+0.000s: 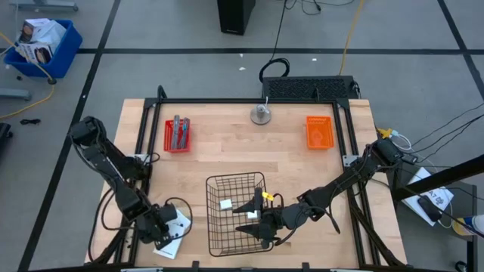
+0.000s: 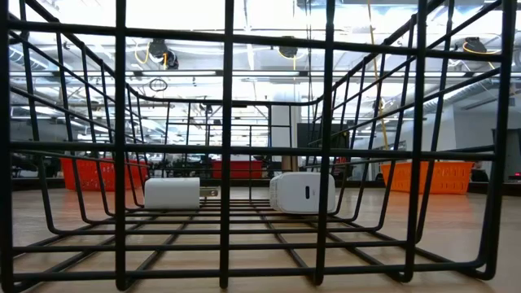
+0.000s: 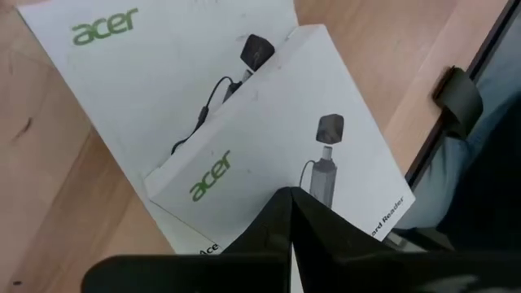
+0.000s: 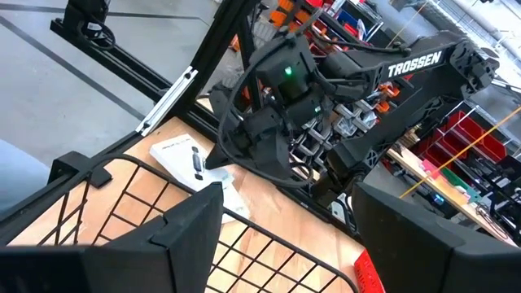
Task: Pick and place items into bin
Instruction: Adjust the white card reader boxes to the middle top of the table
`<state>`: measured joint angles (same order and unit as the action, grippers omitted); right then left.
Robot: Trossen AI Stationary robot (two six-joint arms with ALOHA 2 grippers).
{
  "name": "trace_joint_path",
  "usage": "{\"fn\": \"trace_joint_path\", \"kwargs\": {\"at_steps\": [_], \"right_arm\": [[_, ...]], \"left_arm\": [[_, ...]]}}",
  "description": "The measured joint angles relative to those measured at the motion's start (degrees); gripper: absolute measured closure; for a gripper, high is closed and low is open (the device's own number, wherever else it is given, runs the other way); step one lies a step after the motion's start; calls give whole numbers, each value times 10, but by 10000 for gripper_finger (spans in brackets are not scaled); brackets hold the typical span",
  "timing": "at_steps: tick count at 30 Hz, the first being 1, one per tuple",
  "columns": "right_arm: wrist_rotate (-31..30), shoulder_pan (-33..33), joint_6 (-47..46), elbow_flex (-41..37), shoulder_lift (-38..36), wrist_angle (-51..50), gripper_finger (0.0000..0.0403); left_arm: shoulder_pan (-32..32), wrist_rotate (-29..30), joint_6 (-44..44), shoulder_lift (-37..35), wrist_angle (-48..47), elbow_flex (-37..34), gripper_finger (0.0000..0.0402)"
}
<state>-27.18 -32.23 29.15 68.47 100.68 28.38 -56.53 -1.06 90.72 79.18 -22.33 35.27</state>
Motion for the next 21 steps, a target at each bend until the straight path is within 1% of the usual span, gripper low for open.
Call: {"fn": "trace_joint_path", "kwargs": {"at_steps": [3,7,13,16,18,21], "right_arm": [[0,0,0,0,0,0,140],[0,0,-6,0,0,1,140],[0,0,-19,0,0,-2,140],[-3,0,-13,0,0,-10,140],[-29,-1,-12,0,0,-12,140],[-93,-5,-23,0,0,-19,140]], "left_arm": [[9,-3,0,0,-3,-1,397],[23,23,-1,1,-16,-2,394],[55,24,0,1,-43,-1,398],[76,27,-2,1,-49,-1,393],[89,40,-10,1,-51,-1,390],[109,65,-24,1,-55,-1,394]]}}
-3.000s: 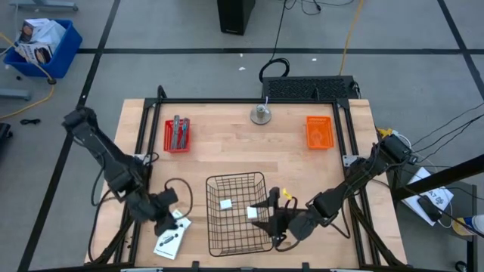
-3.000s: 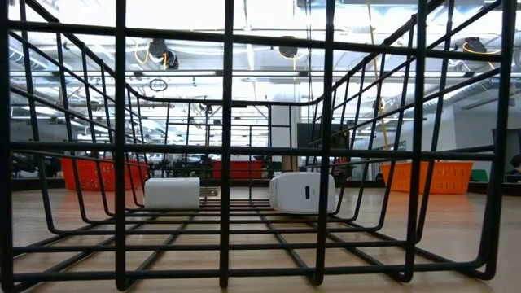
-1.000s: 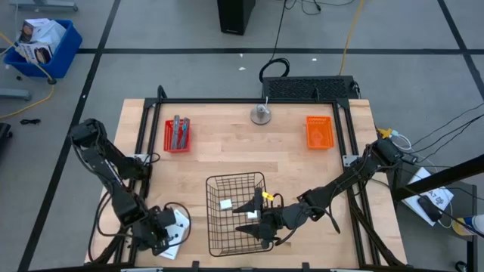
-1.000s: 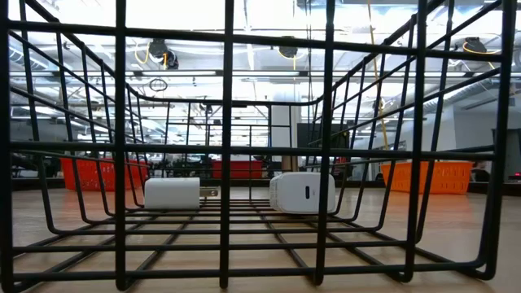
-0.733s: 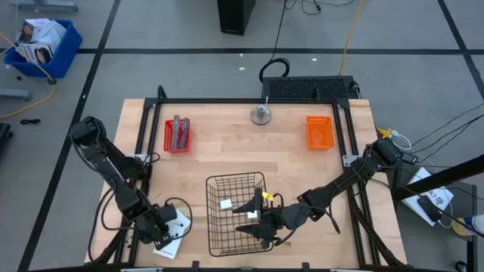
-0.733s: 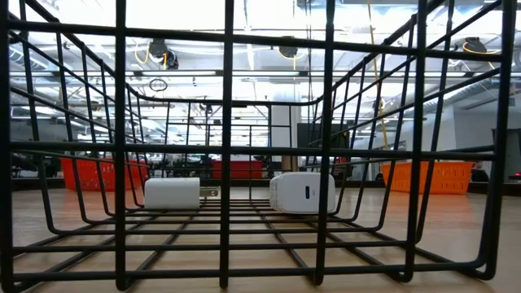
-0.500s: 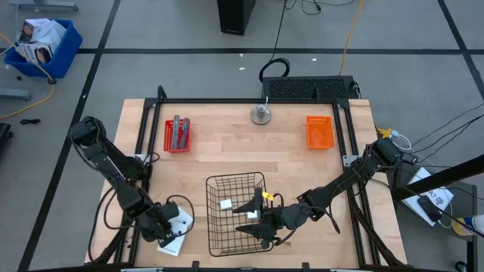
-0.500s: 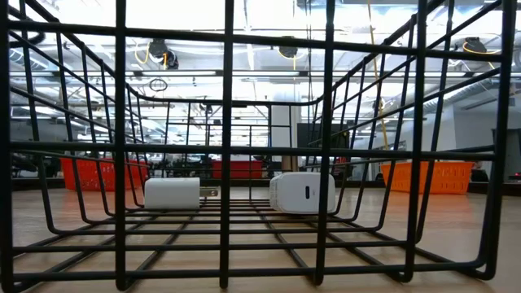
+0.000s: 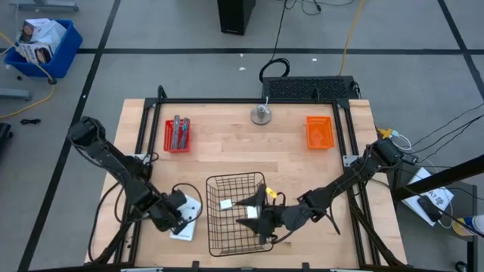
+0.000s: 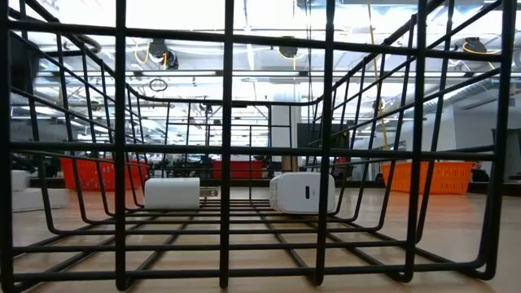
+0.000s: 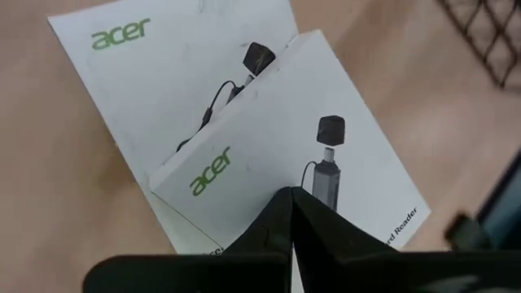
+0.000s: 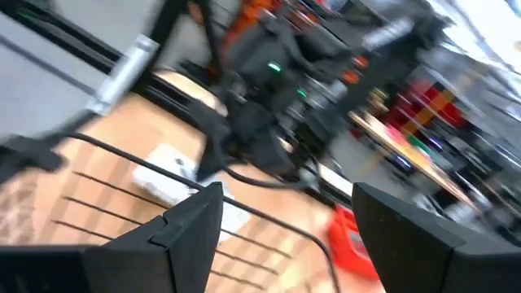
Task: Pick and place items into bin
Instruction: Adjust the white card reader boxes to the middle top of the table
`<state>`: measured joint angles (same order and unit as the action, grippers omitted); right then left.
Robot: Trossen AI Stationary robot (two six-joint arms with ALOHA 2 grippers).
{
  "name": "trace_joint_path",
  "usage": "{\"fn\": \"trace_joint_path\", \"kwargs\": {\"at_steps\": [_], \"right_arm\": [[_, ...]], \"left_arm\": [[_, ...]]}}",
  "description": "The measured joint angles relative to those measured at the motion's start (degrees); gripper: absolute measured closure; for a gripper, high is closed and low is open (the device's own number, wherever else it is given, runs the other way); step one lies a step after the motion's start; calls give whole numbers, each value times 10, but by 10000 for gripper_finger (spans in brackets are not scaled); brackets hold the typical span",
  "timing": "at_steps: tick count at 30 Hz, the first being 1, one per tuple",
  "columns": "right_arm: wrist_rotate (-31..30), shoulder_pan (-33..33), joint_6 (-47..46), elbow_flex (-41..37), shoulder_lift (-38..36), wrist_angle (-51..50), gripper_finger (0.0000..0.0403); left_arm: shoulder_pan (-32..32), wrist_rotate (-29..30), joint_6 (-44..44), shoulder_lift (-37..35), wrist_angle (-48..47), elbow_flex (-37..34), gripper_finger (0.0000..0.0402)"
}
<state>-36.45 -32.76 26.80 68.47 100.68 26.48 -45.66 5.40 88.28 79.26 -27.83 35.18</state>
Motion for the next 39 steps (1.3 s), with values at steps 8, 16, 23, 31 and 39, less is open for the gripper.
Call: {"fn": "trace_joint_path", "kwargs": {"at_steps": [8,16,23,31,39], "right_arm": [[-168,-14,11,0,-13,-21,140],[-254,-26,-32,0,-34,-85,140],[-314,-29,-49,0,-45,-116,140],[-344,-30,-50,0,-54,-121,140],[-371,-34,-81,0,-76,-131,140]], "left_arm": [[61,26,-12,0,-30,1,393],[126,38,-52,0,-36,1,386],[177,57,-103,0,-41,1,398],[220,84,-142,0,-49,0,379],[253,103,-172,1,-60,0,392]]}}
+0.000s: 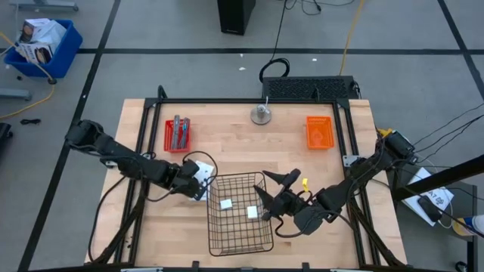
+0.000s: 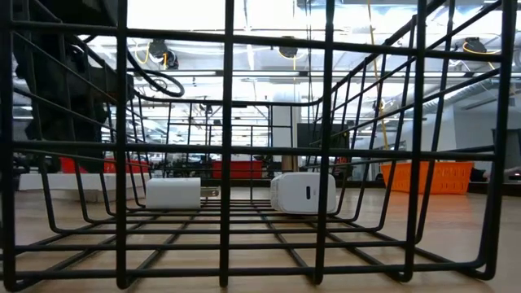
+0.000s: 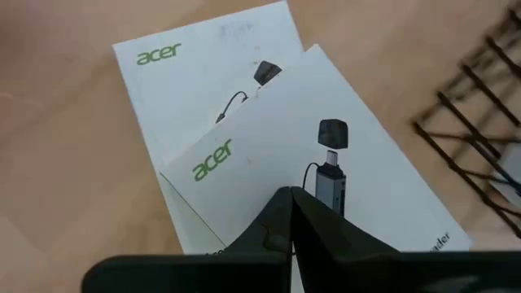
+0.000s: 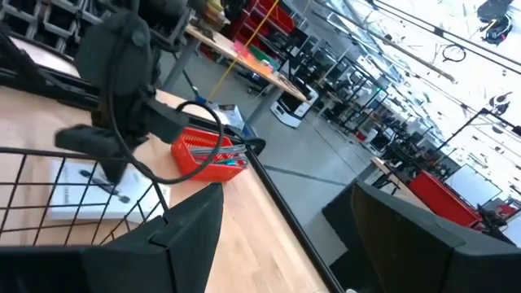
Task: Pick and place items into bin
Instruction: Adjust the white card reader boxes to the middle top of the table
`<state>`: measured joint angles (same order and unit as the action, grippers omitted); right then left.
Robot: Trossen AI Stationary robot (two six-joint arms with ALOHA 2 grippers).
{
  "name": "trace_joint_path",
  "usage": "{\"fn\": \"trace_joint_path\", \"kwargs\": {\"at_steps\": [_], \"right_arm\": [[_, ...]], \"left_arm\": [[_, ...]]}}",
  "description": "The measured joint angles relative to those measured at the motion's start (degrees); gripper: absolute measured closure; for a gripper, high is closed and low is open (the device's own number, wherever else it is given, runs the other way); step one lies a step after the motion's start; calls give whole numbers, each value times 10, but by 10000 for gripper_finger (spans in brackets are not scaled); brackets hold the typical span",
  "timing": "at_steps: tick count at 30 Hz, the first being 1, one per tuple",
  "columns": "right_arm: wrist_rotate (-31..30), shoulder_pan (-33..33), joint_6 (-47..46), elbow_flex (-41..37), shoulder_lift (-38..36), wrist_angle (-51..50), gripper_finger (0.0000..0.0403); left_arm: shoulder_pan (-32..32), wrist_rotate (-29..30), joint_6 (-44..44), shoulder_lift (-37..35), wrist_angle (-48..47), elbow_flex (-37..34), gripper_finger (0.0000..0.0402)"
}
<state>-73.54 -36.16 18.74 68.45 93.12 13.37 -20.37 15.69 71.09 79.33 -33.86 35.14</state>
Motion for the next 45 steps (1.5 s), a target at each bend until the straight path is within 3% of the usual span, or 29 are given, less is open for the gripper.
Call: {"fn": "trace_joint_path", "kwargs": {"at_steps": [17,24,32,45], "right_arm": [[1,9,-1,0,-1,-16,140],[1,13,2,0,-1,-17,140],[1,16,-6,0,-1,-17,140],[1,16,-16,0,-1,-17,140]], "left_arm": [[102,39,-61,-8,-26,-3,383],[146,33,-142,-8,57,-5,396],[207,-34,-221,-8,142,-5,391],[324,-175,-273,-5,244,-5,394]]}}
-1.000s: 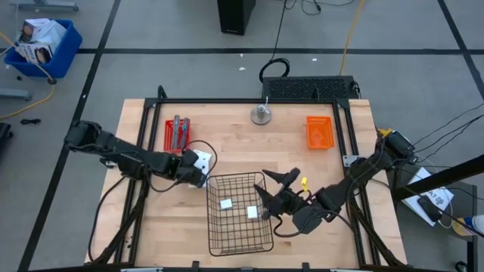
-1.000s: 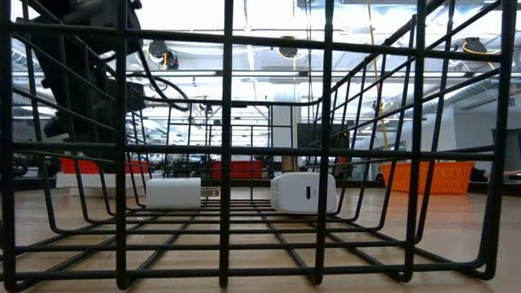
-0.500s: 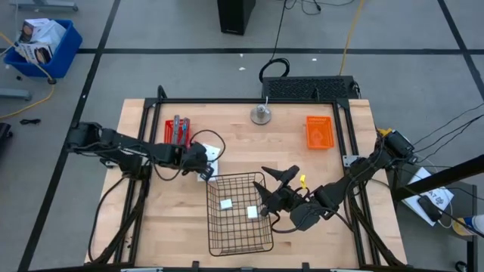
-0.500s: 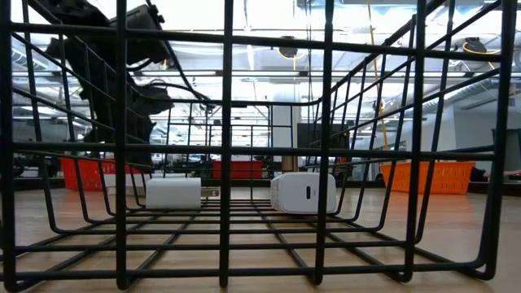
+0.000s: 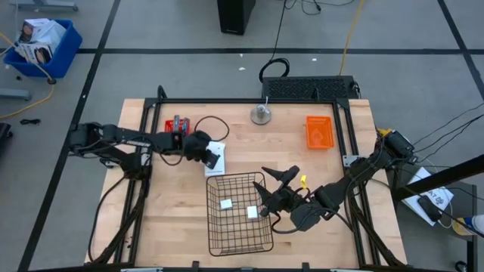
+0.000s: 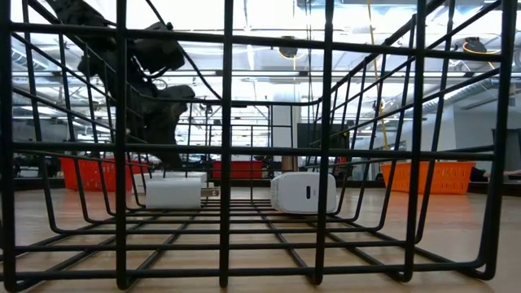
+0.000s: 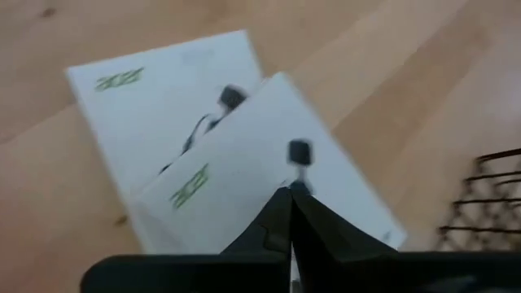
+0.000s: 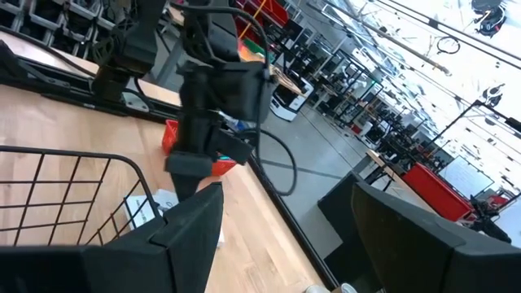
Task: Pick and place items into bin
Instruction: Adjust the white card reader boxes to the middle top of the table
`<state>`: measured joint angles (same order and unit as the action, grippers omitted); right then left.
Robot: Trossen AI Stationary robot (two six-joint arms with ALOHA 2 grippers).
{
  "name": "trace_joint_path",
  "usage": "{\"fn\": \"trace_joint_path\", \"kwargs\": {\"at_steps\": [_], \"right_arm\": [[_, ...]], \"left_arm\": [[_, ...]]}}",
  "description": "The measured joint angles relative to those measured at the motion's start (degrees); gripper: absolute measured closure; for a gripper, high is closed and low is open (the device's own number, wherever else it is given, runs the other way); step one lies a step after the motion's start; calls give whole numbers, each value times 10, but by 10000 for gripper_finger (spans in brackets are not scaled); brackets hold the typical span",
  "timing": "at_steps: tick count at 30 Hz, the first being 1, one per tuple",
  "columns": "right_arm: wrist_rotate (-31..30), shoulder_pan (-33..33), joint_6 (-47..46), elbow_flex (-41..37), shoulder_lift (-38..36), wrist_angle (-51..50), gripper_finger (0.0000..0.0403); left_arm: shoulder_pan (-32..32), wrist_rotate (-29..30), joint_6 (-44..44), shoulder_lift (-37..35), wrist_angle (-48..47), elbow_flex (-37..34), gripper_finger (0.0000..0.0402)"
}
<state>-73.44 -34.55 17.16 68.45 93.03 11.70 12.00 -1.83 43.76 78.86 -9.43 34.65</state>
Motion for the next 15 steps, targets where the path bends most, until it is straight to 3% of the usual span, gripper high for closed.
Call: {"fn": "trace_joint_path", "kwargs": {"at_steps": [11,15], "right_arm": [[4,18,-27,0,-8,-7,140],[92,50,-118,0,-40,-67,150]], "left_arm": [[12,-67,-19,-8,36,2,386],[6,-88,-34,-44,45,5,398]]}}
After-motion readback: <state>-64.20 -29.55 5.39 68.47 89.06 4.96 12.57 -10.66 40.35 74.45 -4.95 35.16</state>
